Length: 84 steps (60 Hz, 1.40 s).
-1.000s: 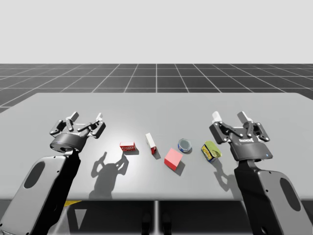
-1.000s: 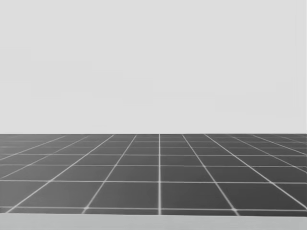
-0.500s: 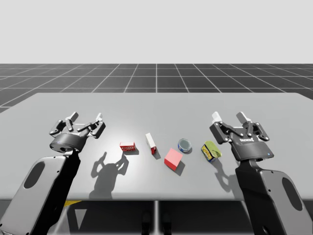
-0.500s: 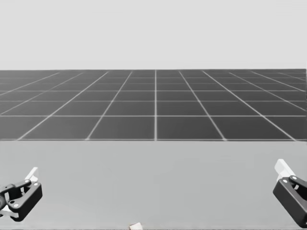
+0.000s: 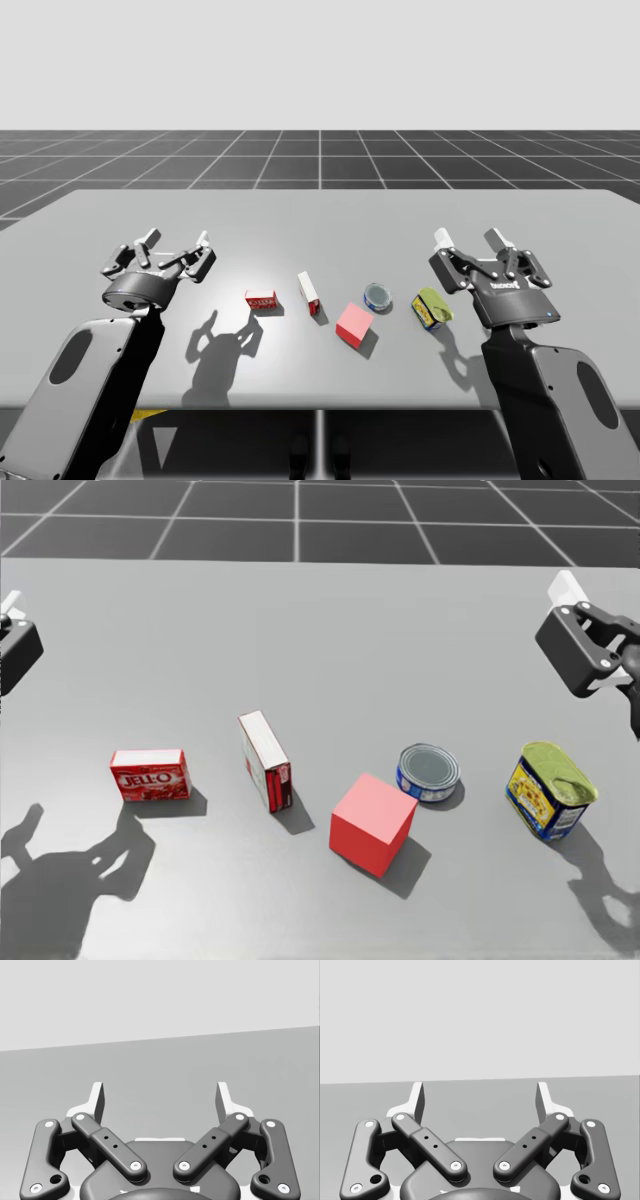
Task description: Find the red cube and pick it up.
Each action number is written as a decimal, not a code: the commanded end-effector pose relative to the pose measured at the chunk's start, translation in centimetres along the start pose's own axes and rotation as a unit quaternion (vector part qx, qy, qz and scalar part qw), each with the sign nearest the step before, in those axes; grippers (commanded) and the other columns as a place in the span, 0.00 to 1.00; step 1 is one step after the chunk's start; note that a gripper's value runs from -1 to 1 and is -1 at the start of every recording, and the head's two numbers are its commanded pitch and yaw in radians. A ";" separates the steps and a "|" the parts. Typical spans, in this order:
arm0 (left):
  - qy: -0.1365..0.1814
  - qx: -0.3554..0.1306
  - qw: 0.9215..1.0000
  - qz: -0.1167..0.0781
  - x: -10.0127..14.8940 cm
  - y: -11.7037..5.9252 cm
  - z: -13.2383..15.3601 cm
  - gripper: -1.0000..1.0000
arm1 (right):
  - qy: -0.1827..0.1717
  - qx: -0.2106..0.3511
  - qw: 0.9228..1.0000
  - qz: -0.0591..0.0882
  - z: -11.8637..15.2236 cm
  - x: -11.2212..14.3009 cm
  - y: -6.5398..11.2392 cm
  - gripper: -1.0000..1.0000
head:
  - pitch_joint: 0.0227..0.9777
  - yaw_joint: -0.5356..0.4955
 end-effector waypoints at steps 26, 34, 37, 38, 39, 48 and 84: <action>0.000 -0.001 1.000 0.003 0.1 -0.2 0.0 0.00 | 0.031 0.024 0.999 -0.013 0.1 -0.1 0.6 0.00 | 0.90 0.41; 0.001 -0.001 1.000 0.004 0.1 -0.3 0.1 0.00 | 0.036 0.039 0.999 -0.005 1.4 0.1 1.9 0.00 | 0.90 0.40; 0.001 -0.001 1.000 0.003 0.1 -0.3 0.2 0.00 | 0.040 0.050 0.998 -0.008 2.3 0.5 2.4 0.00 | 0.90 0.40; 0.001 -0.001 1.000 0.003 0.1 -0.3 0.2 0.00 | 0.040 0.053 0.998 -0.009 2.5 0.5 2.5 0.00 | 0.90 0.40; 0.001 -0.002 1.000 0.003 0.1 -0.4 0.2 0.00 | 0.041 0.056 0.998 -0.009 2.7 0.6 2.6 0.00 | 0.90 0.40; 0.002 -0.002 1.000 0.003 0.0 -0.5 0.3 0.00 | 0.055 0.097 0.994 -0.006 5.8 0.1 3.8 0.00 | 0.90 0.38; 0.003 -0.003 1.000 0.000 0.0 -0.9 0.6 0.00 | 0.119 0.221 0.968 0.014 11.8 -9.2 7.1 0.00 | 0.91 0.37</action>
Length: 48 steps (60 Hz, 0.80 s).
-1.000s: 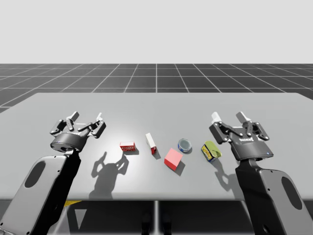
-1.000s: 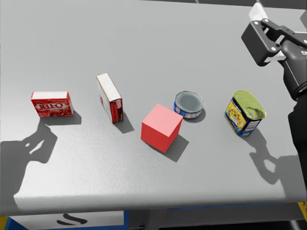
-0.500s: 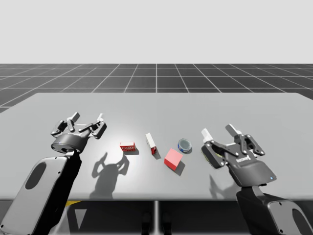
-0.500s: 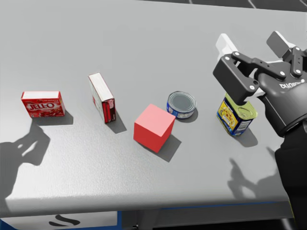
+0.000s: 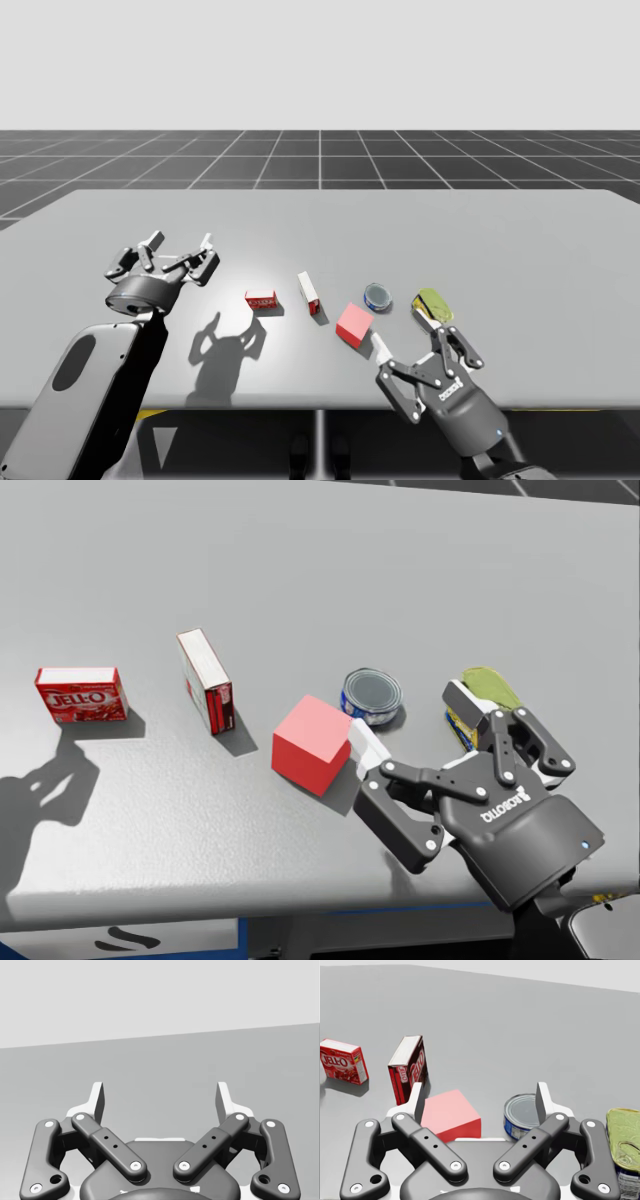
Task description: Find the red cube and pick it up.
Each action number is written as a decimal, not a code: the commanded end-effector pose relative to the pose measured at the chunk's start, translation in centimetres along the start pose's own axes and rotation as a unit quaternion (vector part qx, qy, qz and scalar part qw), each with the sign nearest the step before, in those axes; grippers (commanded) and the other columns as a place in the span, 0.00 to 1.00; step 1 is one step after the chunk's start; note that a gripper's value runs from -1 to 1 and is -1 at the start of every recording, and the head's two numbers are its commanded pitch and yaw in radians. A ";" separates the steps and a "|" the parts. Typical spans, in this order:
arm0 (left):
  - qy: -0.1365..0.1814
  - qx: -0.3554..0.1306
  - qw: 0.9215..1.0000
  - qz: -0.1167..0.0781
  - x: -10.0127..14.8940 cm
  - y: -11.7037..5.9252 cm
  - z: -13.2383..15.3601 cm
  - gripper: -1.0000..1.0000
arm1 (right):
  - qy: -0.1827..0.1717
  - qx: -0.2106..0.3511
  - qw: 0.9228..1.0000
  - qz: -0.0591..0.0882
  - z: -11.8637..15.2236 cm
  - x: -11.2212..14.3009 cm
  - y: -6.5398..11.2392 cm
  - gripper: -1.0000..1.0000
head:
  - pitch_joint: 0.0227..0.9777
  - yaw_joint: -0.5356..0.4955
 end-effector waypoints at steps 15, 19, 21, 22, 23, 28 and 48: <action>0.000 0.002 1.000 -0.001 0.0 -0.1 0.1 0.00 | 0.062 0.040 0.997 0.005 -1.2 -4.8 1.2 0.00 | 0.91 0.37; 0.000 0.002 1.000 -0.001 0.0 -0.1 0.1 0.00 | 0.068 0.040 0.997 0.008 -1.6 -5.2 1.2 0.00 | 0.91 0.37; 0.000 0.002 1.000 -0.001 0.0 -0.1 0.1 0.00 | 0.071 0.040 0.997 0.010 -1.9 -5.3 1.2 0.00 | 0.91 0.37; 0.000 0.002 1.000 -0.001 0.0 -0.1 0.1 0.00 | 0.072 0.041 0.996 0.010 -2.0 -5.4 1.2 0.00 | 0.91 0.37; 0.000 0.002 1.000 -0.001 0.0 -0.1 0.1 0.00 | 0.075 0.041 0.996 0.013 -2.2 -5.5 1.2 0.00 | 0.91 0.37; 0.000 0.002 1.000 -0.001 0.0 -0.1 0.1 0.00 | 0.083 0.044 0.995 0.024 -2.9 -5.9 1.2 0.00 | 0.91 0.37; -0.002 0.006 1.000 -0.003 0.0 0.1 0.1 0.00 | 0.104 0.055 0.992 0.055 -6.0 -5.9 1.8 0.00 | 0.91 0.38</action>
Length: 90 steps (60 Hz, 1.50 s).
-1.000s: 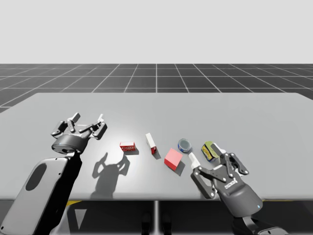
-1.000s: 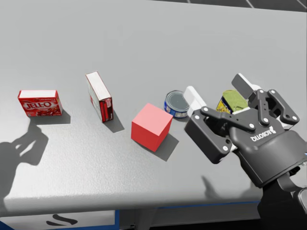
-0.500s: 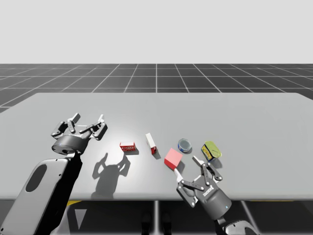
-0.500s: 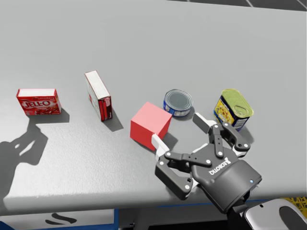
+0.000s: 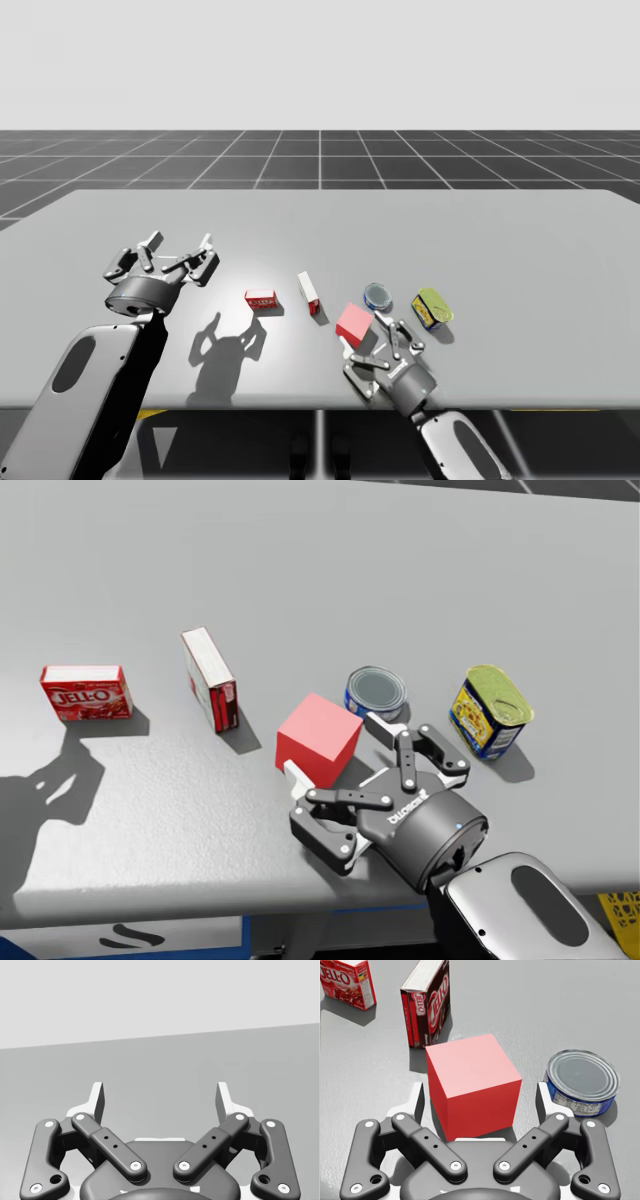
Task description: Find the red cube and pick it up.
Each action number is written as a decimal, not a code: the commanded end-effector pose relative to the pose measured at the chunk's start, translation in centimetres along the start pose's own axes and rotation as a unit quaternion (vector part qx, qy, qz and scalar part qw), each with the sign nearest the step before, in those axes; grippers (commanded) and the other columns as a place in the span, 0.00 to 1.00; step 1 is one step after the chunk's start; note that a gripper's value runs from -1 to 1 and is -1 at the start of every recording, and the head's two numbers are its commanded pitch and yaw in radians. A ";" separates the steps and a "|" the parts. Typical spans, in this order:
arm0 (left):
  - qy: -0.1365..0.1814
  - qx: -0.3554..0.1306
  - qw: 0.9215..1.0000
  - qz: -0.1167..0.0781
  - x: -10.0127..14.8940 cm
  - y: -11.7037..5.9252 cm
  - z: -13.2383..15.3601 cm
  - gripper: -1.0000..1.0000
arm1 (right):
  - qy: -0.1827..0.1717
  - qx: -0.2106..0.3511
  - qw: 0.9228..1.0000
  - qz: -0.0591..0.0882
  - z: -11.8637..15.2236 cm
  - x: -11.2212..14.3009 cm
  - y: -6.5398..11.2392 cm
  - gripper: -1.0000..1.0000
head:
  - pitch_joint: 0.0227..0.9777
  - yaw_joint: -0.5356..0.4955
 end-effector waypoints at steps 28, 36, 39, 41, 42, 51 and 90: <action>-0.001 0.003 1.000 -0.001 0.0 0.2 -0.1 0.00 | 0.042 0.021 0.999 0.007 -2.5 0.4 0.2 1.00 | 0.90 0.38; 0.000 0.003 1.000 -0.002 0.0 0.2 -0.1 0.00 | 0.043 0.024 0.999 0.005 -2.3 0.3 0.2 1.00 | 0.87 0.38; 0.000 0.003 1.000 -0.002 0.0 0.1 -0.1 0.00 | 0.038 0.028 0.999 0.006 -2.1 0.4 0.1 1.00 | 0.84 0.38; 0.000 0.003 1.000 -0.002 0.0 0.1 -0.1 0.00 | 0.038 0.028 0.999 0.006 -2.1 0.4 0.1 1.00 | 0.82 0.38; 0.000 0.003 1.000 -0.002 0.0 0.1 -0.1 0.00 | 0.036 0.027 0.999 0.008 -2.1 0.4 0.1 1.00 | 0.79 0.38; 0.001 0.002 1.000 -0.003 -0.1 0.1 -0.2 0.00 | 0.035 0.028 0.999 0.009 -2.1 0.4 0.0 1.00 | 0.67 0.38; 0.001 0.003 1.000 -0.004 -0.1 0.1 -0.4 0.00 | -0.016 -0.001 1.000 -0.009 -0.9 4.2 -0.2 1.00 | 0.45 0.37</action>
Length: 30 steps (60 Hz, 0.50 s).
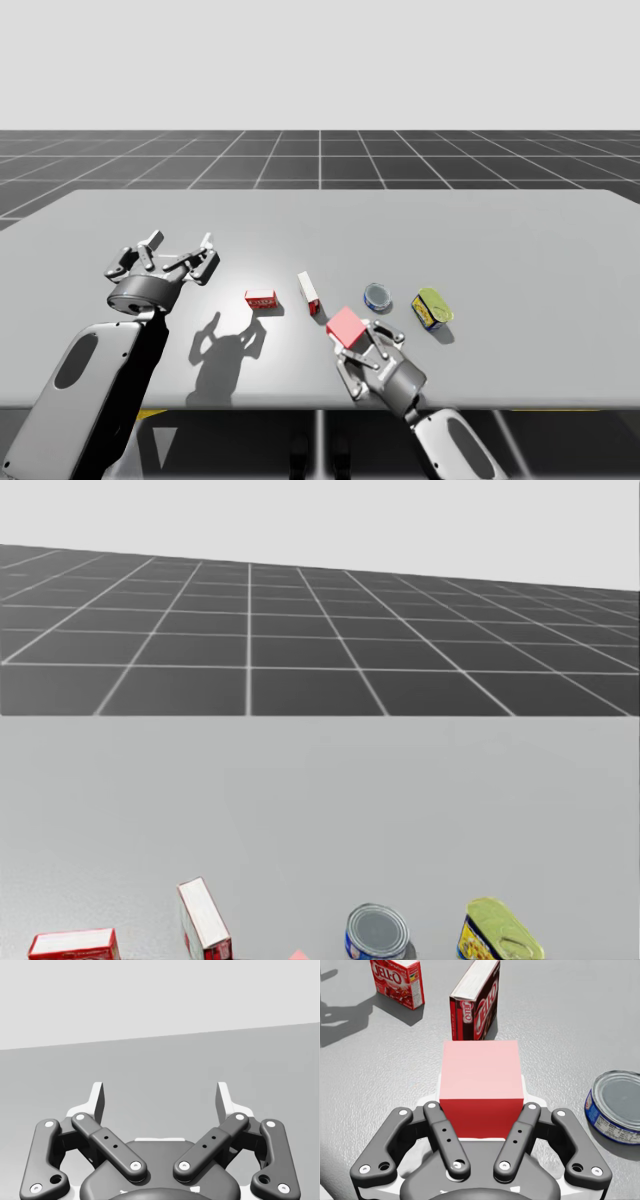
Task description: Find the red cube and pick it up.
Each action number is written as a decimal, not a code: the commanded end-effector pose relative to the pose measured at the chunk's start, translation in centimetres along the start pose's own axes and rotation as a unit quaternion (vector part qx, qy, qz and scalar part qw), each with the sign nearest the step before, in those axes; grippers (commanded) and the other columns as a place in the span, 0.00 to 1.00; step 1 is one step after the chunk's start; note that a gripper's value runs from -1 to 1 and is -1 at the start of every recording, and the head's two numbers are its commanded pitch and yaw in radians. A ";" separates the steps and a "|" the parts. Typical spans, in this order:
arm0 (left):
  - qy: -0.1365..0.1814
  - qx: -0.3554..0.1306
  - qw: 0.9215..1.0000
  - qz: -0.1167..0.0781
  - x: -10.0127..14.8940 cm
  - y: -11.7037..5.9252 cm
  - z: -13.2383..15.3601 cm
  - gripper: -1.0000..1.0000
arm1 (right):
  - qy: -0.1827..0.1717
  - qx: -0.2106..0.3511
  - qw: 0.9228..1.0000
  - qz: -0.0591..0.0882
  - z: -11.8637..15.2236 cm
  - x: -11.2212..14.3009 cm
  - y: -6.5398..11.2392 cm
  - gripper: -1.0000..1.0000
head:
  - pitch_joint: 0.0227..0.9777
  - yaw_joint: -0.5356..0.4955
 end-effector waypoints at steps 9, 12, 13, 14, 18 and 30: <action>0.000 0.002 1.000 0.000 0.0 0.1 -0.1 0.00 | -0.068 -0.090 0.994 -0.007 1.1 6.3 -1.7 1.00 | 0.45 0.37; 0.000 0.002 1.000 0.000 0.0 0.1 -0.1 0.00 | -0.082 -0.095 0.992 -0.003 1.3 7.6 -1.9 1.00 | 0.45 0.37; 0.000 0.002 1.000 0.000 0.0 0.1 -0.1 0.00 | -0.085 -0.097 0.992 0.000 1.4 7.8 -1.9 1.00 | 0.45 0.37; 0.000 0.002 1.000 0.000 0.0 0.1 -0.1 0.00 | -0.091 -0.101 0.991 0.003 1.5 8.2 -2.0 1.00 | 0.45 0.37; 0.000 0.002 1.000 0.000 0.0 0.1 -0.1 0.00 | -0.107 -0.113 0.988 0.012 1.7 9.5 -2.2 1.00 | 0.45 0.37; 0.000 0.002 1.000 0.000 0.0 0.1 -0.1 0.00 | -0.173 -0.146 0.973 0.033 3.0 14.2 -2.7 1.00 | 0.45 0.36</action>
